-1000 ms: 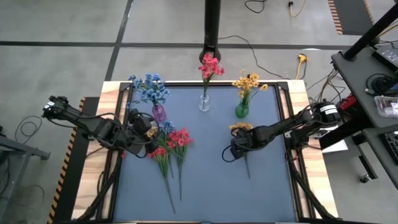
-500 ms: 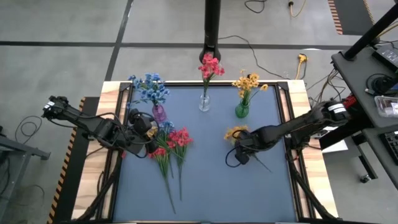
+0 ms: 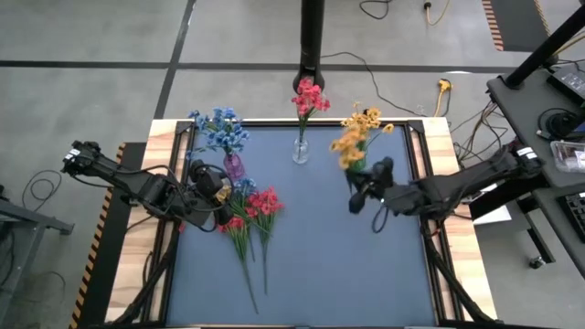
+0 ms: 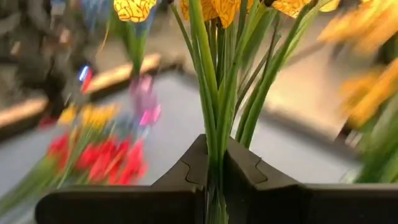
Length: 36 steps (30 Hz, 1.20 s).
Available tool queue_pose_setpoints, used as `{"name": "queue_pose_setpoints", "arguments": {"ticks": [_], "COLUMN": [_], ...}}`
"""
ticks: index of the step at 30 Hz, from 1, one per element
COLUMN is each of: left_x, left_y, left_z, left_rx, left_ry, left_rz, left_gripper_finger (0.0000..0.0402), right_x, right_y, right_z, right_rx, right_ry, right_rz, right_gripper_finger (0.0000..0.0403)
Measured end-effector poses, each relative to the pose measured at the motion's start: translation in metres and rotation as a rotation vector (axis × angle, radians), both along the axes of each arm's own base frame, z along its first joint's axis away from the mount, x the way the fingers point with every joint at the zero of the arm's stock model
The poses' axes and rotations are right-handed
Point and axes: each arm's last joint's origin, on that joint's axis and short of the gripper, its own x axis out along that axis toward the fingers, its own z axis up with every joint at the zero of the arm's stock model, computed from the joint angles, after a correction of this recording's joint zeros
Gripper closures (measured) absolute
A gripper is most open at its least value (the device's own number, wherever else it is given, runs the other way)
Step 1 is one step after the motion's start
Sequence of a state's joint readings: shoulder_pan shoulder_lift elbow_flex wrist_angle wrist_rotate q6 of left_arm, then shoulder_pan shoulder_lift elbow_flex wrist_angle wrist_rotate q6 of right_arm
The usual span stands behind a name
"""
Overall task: Sort flowers into vase by color
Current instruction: Put the right yellow flower into the green vase
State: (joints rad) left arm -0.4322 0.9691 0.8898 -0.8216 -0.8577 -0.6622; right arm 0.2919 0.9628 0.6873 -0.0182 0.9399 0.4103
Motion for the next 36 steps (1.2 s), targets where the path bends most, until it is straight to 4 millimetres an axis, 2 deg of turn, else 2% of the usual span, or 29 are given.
{"name": "queue_pose_setpoints", "arguments": {"ticks": [5,9,13,20,30,36], "left_x": [0.0,0.0,0.0,0.0,0.0,0.0], "left_y": [0.0,0.0,0.0,0.0,0.0,0.0], "left_z": [0.0,0.0,0.0,0.0,0.0,0.0], "left_rx": [0.006,0.01,0.011,0.018,0.018,0.021], "left_ry": [0.004,0.008,0.008,0.013,0.014,0.016], "left_rz": [-0.004,-0.007,-0.008,-0.013,-0.013,-0.015], "left_gripper_finger": [0.0116,0.0116,0.0116,0.0116,0.0116,0.0116], "right_x": [-0.009,-0.02,-0.031,-0.04,-0.035,-0.029], "right_y": [-0.016,-0.033,-0.047,-0.062,-0.086,-0.089], "right_z": [0.013,0.011,0.004,0.01,0.005,-0.001], "right_rx": [-0.138,-0.226,-0.22,-0.246,-0.265,-0.269], "right_ry": [-0.152,-0.185,-0.21,-0.236,-0.218,-0.18], "right_rz": [-0.07,-0.246,-0.358,-0.405,-0.434,-0.439], "right_gripper_finger": [0.0381,0.0381,0.0381,0.0381,0.0381,0.0381]}}
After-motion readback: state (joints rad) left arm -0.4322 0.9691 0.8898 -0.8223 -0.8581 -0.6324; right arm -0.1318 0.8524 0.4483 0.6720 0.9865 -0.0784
